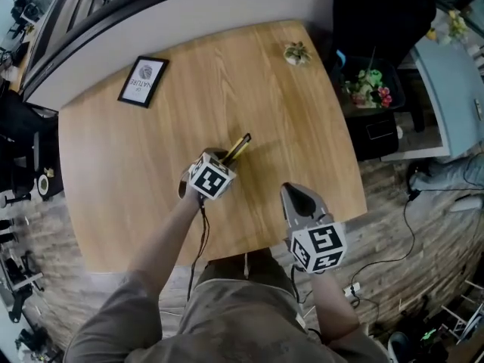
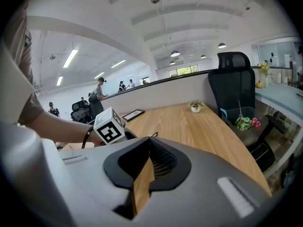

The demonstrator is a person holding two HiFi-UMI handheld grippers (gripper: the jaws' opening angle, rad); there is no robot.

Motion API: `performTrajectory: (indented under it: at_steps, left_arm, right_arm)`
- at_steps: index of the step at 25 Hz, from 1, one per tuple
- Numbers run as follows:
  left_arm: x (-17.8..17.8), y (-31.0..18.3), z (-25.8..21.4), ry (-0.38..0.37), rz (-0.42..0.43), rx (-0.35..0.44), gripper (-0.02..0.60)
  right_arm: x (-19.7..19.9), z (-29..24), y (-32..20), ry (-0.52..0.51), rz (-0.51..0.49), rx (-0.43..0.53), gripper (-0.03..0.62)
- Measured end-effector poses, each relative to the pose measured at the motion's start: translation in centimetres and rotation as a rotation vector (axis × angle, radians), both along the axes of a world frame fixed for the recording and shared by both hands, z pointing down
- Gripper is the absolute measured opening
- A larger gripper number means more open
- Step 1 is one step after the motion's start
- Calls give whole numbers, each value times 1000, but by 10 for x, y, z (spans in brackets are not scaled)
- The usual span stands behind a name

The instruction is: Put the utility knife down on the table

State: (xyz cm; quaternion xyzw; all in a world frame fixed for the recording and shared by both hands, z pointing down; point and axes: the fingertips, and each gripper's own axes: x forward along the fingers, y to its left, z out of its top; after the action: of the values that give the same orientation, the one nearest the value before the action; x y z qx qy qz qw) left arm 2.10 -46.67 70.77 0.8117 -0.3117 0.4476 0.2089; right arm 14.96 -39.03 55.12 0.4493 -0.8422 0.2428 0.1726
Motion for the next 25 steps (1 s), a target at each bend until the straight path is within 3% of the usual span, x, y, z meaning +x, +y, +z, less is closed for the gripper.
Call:
performTrajectory:
  at_steps: [4, 10, 15, 17, 20, 25]
  left_arm:
    - [-5, 6, 28, -30, 20, -57, 114]
    - [-8, -1, 27, -57, 24, -38, 115]
    - [-9, -9, 5, 41, -64, 10, 132]
    - [-13, -13, -15, 66, -102, 67, 175]
    - [-22, -16, -59, 83, -138, 203, 173]
    - [-28, -9, -146, 179, -158, 367, 133]
  right_arm:
    - [3, 10, 1, 5, 25, -12, 11]
    - [3, 16, 2, 10, 26, -24, 11]
    - [7, 8, 0, 2, 28, -10, 11]
    - [10, -5, -4, -6, 33, 10, 11]
    - [12, -34, -9, -10, 39, 64, 11]
    - [12, -105, -14, -61, 33, 193, 11]
